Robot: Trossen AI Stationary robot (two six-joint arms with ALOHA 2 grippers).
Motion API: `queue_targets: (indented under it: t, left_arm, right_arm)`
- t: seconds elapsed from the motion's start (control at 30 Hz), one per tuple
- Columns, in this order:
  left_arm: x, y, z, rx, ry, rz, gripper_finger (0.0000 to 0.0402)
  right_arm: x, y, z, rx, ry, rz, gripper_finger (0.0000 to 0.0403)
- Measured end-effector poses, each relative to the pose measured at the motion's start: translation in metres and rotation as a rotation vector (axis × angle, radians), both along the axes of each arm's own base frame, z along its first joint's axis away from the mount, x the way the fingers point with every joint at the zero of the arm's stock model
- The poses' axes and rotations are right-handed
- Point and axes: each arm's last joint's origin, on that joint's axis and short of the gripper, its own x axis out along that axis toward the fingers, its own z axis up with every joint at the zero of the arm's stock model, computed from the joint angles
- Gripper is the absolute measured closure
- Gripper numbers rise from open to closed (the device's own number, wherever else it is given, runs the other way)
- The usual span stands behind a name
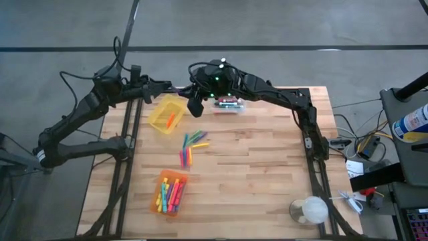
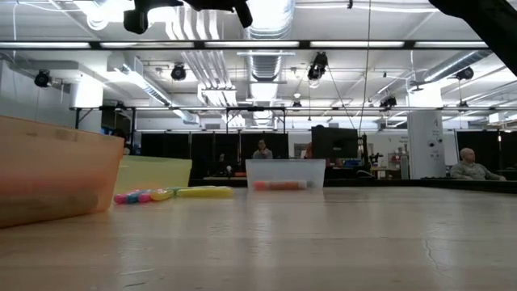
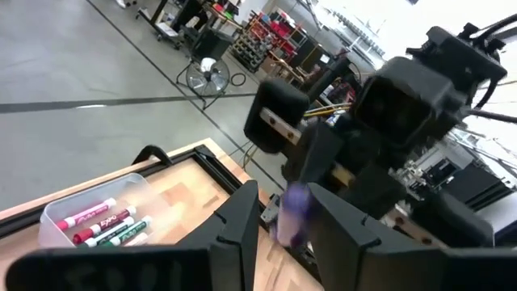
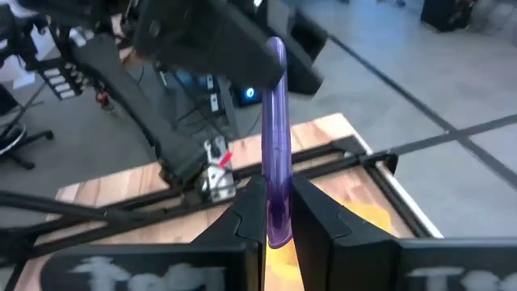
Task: Pick & Place Markers
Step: Put the top purple pen into the yellow bin
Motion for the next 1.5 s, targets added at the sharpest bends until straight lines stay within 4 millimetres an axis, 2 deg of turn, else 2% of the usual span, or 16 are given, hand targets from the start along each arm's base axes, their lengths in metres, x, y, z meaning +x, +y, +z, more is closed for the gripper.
queue_targets:
  t: [0.53,0.83,1.0,1.13,1.33,1.5]
  left_arm:
    - [0.005,0.002,0.006,-0.031,-0.079,-0.048,0.0313]
    - [0.005,0.002,0.006,-0.048,-0.083,-0.050,0.0373]
    - [0.005,0.002,0.006,-0.050,-0.083,-0.051,0.0374]
    - [0.004,0.002,0.006,-0.045,-0.085,-0.036,0.0374]
    - [0.003,0.002,0.005,-0.036,-0.073,-0.008,0.0371]
    - [0.001,0.008,-0.001,-0.063,-0.018,0.123,0.0369]
  right_arm:
    - [0.000,-0.004,0.005,0.047,-0.063,0.008,0.0372]
    - [0.000,-0.004,0.006,0.052,-0.066,0.013,0.0371]
    - [0.000,-0.004,0.006,0.060,-0.066,0.019,0.0368]
    - [0.001,-0.002,0.005,0.065,-0.061,0.023,0.0337]
    - [-0.001,0.003,0.000,0.083,0.003,0.037,0.0252]
    - [-0.005,0.007,-0.008,0.079,0.095,0.062,0.0199]
